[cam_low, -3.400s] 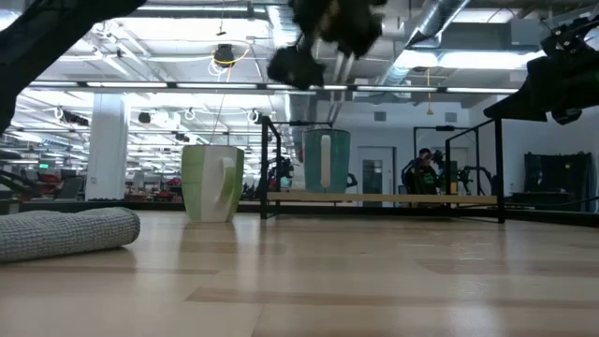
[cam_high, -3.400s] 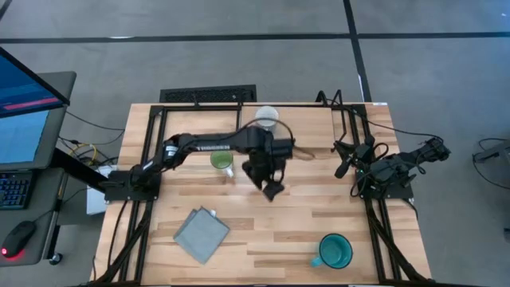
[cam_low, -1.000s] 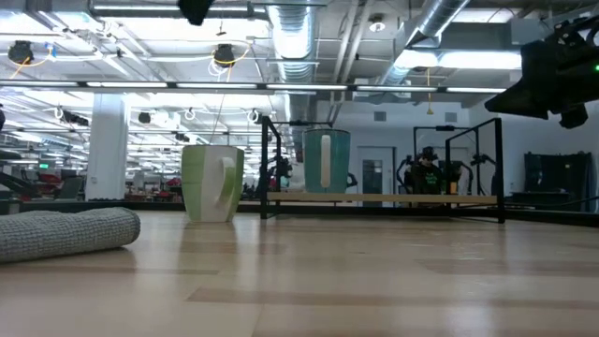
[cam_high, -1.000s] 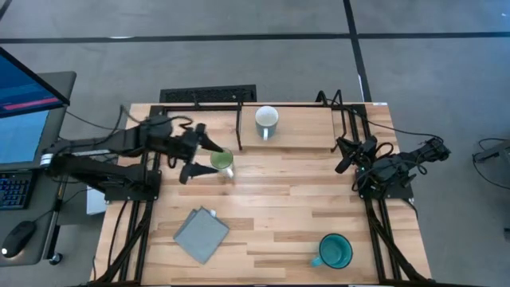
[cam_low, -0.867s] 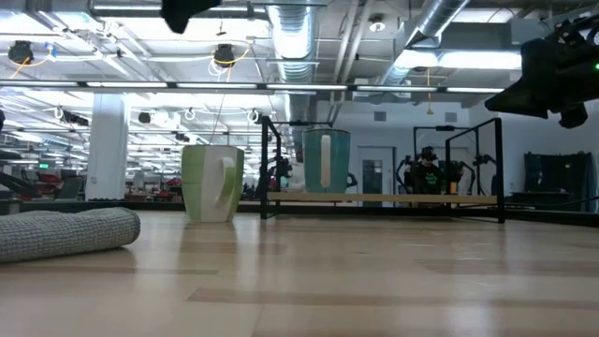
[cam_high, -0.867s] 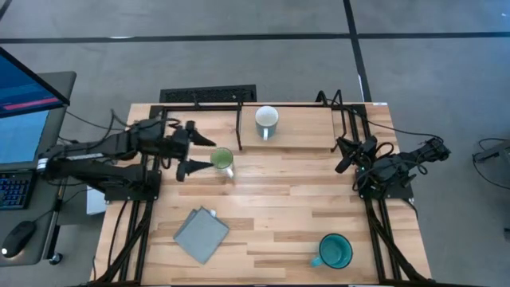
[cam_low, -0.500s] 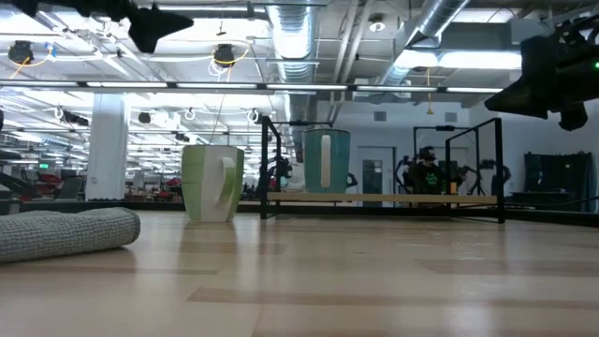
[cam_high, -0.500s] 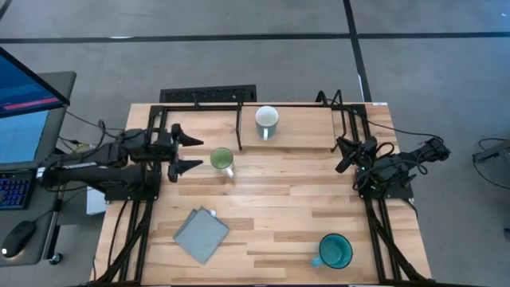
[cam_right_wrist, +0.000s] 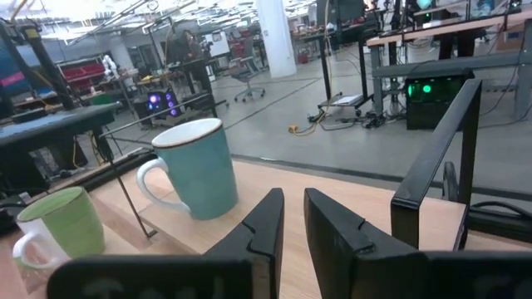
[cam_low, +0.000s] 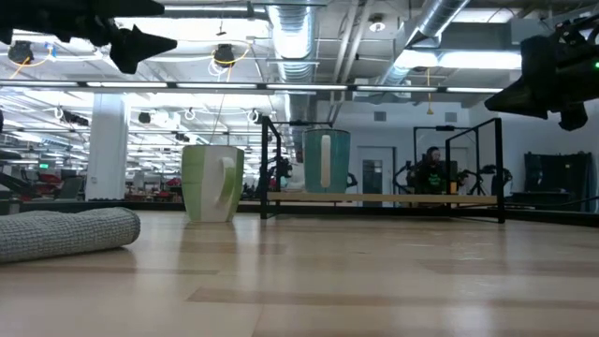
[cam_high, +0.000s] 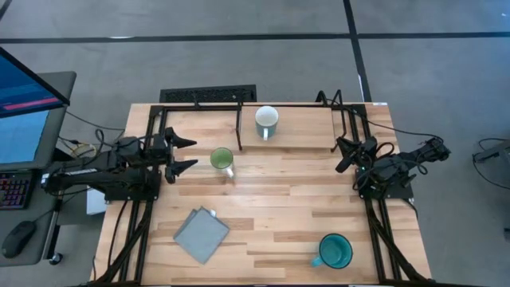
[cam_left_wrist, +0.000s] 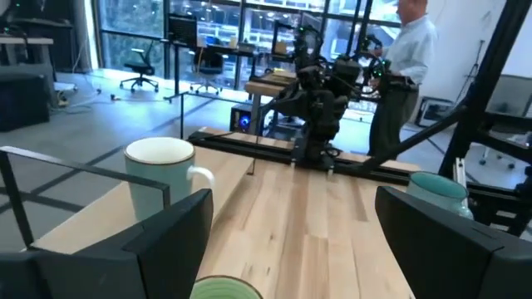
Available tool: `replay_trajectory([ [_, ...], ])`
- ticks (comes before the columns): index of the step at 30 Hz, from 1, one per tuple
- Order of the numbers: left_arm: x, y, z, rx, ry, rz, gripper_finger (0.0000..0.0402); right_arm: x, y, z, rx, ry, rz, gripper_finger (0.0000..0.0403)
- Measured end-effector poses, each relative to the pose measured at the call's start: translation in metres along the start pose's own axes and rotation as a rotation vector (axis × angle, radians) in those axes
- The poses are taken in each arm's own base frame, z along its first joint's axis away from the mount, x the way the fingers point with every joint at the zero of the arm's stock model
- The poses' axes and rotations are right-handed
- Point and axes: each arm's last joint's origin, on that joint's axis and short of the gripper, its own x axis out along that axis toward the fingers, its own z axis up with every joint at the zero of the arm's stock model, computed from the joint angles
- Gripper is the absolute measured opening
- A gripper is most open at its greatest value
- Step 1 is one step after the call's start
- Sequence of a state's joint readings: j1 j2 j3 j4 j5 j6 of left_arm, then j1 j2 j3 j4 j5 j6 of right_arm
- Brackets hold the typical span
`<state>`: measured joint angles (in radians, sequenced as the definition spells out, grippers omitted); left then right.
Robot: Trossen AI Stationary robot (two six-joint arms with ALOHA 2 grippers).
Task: Stack small to large cups/mugs on shelf
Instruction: Put the green mug on the shelf
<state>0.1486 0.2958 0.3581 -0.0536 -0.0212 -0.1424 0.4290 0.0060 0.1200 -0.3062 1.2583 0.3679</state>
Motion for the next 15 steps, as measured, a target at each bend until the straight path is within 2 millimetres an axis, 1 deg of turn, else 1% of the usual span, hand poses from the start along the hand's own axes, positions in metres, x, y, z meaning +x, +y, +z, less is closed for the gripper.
replay_trajectory([
  [7, -0.0012, 0.0030, -0.0034, 0.008, 0.017, 0.089, 0.0328, 0.0000, -0.0002, -0.0005, -0.007, 0.002, -0.001, 0.0074],
  [15, -0.0011, 0.0035, -0.0042, -0.008, 0.023, 0.101, 0.0328, 0.0000, -0.0002, -0.0005, -0.007, 0.002, 0.000, 0.0074],
])
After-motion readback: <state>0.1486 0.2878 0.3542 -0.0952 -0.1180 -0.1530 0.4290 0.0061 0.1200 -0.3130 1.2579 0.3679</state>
